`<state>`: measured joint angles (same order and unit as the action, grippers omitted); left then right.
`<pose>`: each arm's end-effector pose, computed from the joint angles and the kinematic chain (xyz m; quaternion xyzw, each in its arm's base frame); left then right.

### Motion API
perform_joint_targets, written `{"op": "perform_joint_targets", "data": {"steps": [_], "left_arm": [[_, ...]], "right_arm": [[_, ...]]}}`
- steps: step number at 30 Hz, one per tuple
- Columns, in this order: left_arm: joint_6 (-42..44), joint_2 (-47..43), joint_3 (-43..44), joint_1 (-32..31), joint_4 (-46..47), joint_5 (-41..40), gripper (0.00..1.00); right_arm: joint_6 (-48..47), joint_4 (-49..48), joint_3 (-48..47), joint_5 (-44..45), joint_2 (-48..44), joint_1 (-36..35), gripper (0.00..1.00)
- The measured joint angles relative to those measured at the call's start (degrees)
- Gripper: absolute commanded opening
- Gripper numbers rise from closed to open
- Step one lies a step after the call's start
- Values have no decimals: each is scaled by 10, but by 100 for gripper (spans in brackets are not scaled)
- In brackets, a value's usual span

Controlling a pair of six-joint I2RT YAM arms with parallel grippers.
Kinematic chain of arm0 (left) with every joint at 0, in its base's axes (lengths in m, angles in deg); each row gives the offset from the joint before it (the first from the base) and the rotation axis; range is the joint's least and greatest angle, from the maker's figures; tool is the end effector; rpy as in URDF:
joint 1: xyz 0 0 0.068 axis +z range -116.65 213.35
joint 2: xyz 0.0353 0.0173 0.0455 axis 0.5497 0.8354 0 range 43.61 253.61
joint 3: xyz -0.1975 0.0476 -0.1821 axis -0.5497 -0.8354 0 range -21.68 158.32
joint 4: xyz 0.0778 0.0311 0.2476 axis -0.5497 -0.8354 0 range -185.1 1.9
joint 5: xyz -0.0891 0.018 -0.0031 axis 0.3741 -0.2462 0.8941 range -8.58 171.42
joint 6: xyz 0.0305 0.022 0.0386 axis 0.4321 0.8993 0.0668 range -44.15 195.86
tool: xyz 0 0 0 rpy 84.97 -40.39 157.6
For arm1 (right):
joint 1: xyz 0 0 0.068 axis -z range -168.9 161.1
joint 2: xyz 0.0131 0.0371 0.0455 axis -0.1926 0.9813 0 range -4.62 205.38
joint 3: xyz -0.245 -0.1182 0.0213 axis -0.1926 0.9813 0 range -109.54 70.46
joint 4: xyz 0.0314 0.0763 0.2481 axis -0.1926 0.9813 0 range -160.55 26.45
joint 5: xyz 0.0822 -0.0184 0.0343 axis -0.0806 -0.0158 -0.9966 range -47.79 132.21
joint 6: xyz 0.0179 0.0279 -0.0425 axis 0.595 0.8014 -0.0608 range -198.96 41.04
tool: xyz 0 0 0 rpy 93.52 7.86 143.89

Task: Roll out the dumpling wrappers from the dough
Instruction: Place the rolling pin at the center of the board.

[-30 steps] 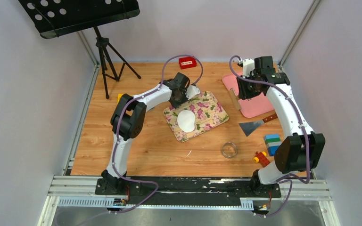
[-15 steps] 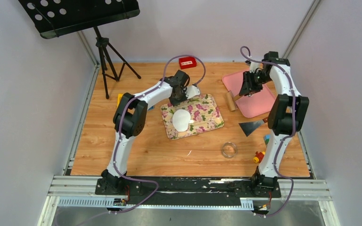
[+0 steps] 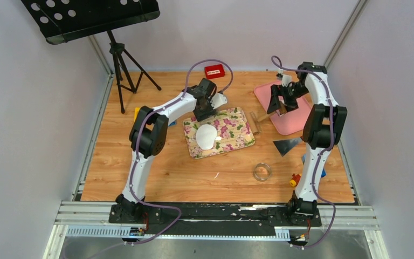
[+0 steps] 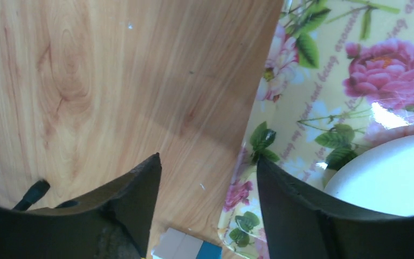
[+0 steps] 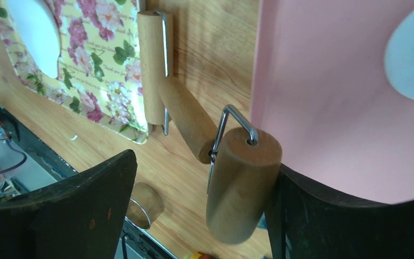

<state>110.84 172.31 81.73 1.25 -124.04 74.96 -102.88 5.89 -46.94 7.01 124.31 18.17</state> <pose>0.4127 -0.2543 0.1733 0.5227 0.8138 0.0608 0.2466 0.4409 -0.0339 0.2257 -0.1450 0.9420 0.2868 0.0970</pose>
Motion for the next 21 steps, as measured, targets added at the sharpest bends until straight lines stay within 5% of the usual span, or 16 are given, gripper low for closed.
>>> {"op": "perform_joint_targets", "data": {"steps": [4, 13, 21], "left_arm": [[-13, 0, 7, 0, 0, -3, 99], [-27, -44, 1, 0, -34, 3, 100], [-25, -289, -102, 0, -100, 35, 100]], "right_arm": [[0, -1, -20, 40, -6, 5, 85], [-16, -78, 63, 200, -172, 29, 85], [-114, -133, 334, 213, -446, 40, 80]]}}
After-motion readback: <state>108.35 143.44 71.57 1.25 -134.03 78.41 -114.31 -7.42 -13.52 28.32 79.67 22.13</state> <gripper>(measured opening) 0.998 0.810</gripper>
